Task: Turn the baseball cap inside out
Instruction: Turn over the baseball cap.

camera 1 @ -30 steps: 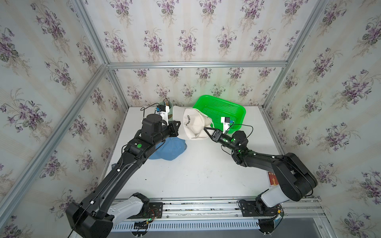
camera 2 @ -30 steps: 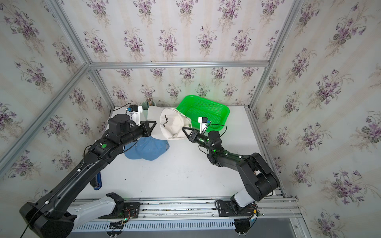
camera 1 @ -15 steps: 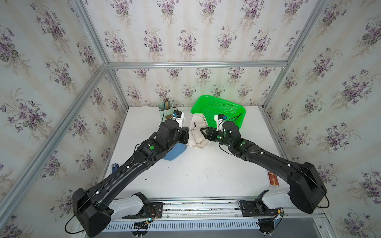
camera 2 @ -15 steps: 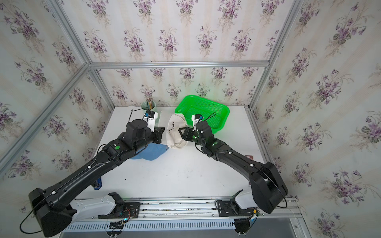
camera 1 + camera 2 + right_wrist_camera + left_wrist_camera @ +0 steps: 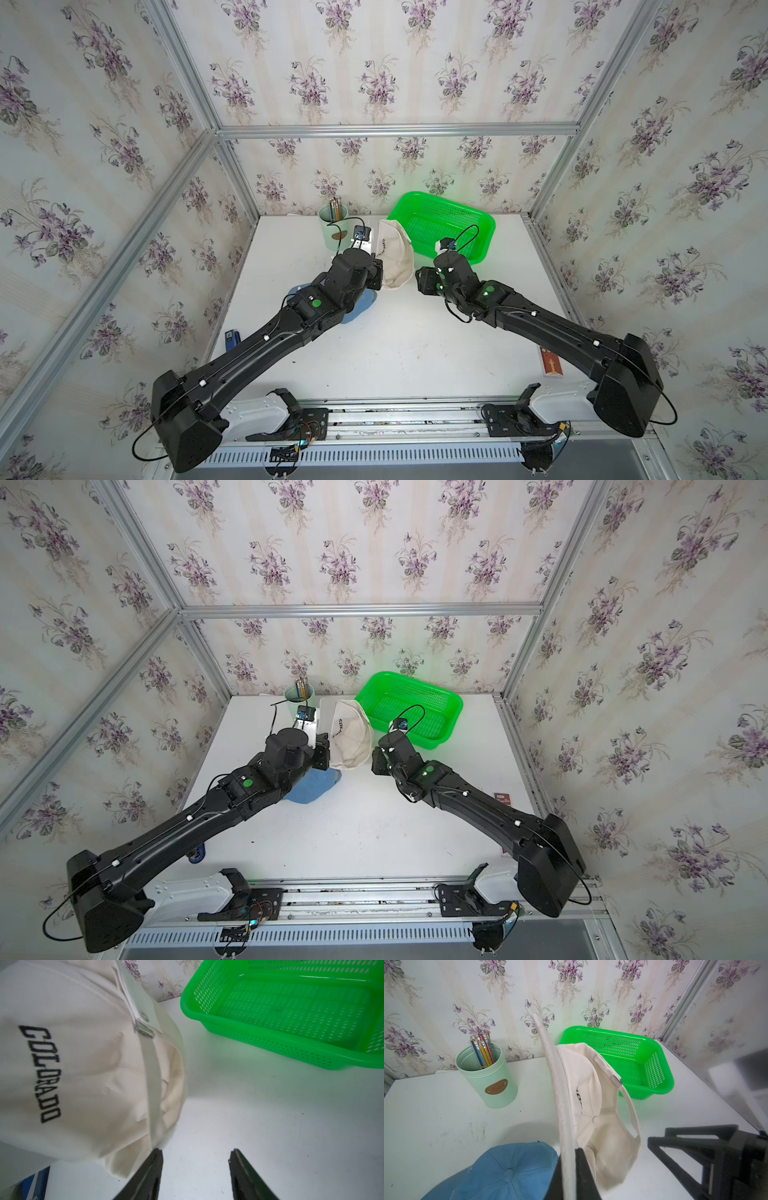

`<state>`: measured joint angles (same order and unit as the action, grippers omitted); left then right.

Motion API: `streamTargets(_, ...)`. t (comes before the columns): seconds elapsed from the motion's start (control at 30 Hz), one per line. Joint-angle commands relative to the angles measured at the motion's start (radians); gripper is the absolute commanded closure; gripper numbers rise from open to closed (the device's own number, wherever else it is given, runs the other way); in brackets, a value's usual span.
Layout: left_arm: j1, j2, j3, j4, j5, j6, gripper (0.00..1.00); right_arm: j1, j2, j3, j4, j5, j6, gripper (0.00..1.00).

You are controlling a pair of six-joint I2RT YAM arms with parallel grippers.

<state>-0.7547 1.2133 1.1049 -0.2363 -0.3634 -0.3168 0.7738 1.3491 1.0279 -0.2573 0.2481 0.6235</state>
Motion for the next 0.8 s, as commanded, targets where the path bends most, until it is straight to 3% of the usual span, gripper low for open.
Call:
streamTargets(0.0,-0.002,0.015,0.018,0.035,-0.01,0.029,1.0,0.005,-0.036,0.012,-0.013,0.044,0.007,0.43)
streamTargets(0.17,0.014,0.058,0.077,-0.031,0.154,0.083,1.0,0.094,-0.015,0.124,-0.043,0.123,-0.063,0.44)
streamTargets(0.27,0.058,0.099,0.156,-0.165,0.251,0.034,1.0,0.138,0.008,0.186,-0.053,0.137,-0.09,0.45)
streamTargets(0.47,0.173,0.123,0.224,-0.259,0.488,-0.091,1.0,0.116,0.092,0.211,-0.026,0.041,-0.102,0.47)
streamTargets(0.6,0.194,0.149,0.292,-0.325,0.57,-0.094,1.0,0.057,0.147,0.213,0.012,-0.075,-0.102,0.47)
streamTargets(0.77,0.195,0.179,0.321,-0.356,0.593,-0.088,1.0,0.039,0.173,0.248,0.022,-0.08,-0.123,0.47)
